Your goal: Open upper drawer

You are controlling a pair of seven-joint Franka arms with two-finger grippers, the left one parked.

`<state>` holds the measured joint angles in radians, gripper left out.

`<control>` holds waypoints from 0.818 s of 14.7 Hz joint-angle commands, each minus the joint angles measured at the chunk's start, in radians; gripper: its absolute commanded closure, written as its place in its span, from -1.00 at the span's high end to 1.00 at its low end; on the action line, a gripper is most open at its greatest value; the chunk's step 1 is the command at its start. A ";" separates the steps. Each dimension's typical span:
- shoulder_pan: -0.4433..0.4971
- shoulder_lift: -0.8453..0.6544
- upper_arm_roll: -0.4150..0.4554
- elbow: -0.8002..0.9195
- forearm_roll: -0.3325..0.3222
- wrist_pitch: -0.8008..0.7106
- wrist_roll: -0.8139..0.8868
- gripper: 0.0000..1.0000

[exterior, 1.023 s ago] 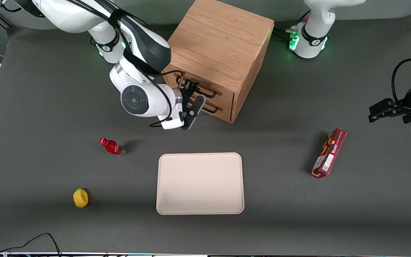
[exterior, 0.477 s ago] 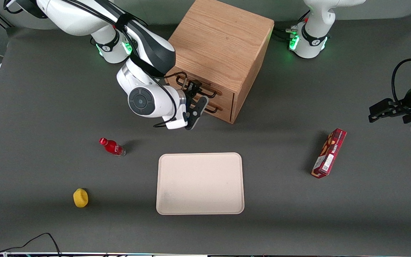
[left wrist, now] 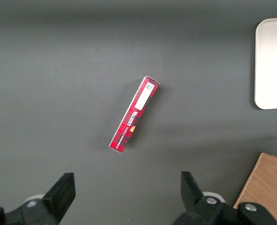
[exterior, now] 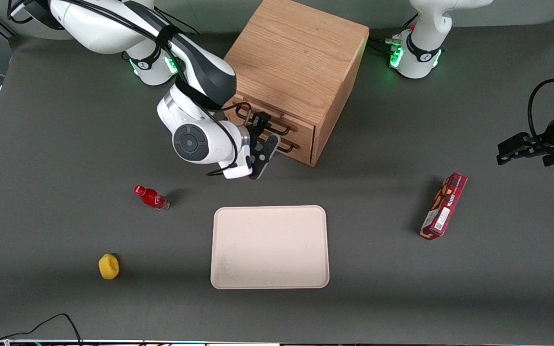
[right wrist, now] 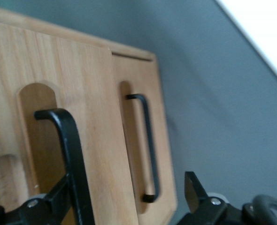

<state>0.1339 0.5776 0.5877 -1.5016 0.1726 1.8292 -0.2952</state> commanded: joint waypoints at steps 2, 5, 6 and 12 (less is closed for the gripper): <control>-0.005 0.076 -0.037 0.104 -0.042 -0.007 -0.019 1.00; -0.007 0.093 -0.063 0.161 -0.039 -0.060 -0.047 1.00; -0.005 0.108 -0.077 0.193 -0.038 -0.088 -0.047 1.00; 0.001 0.177 -0.104 0.307 -0.044 -0.131 -0.094 1.00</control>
<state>0.1172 0.7013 0.5028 -1.2772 0.1444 1.7219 -0.3411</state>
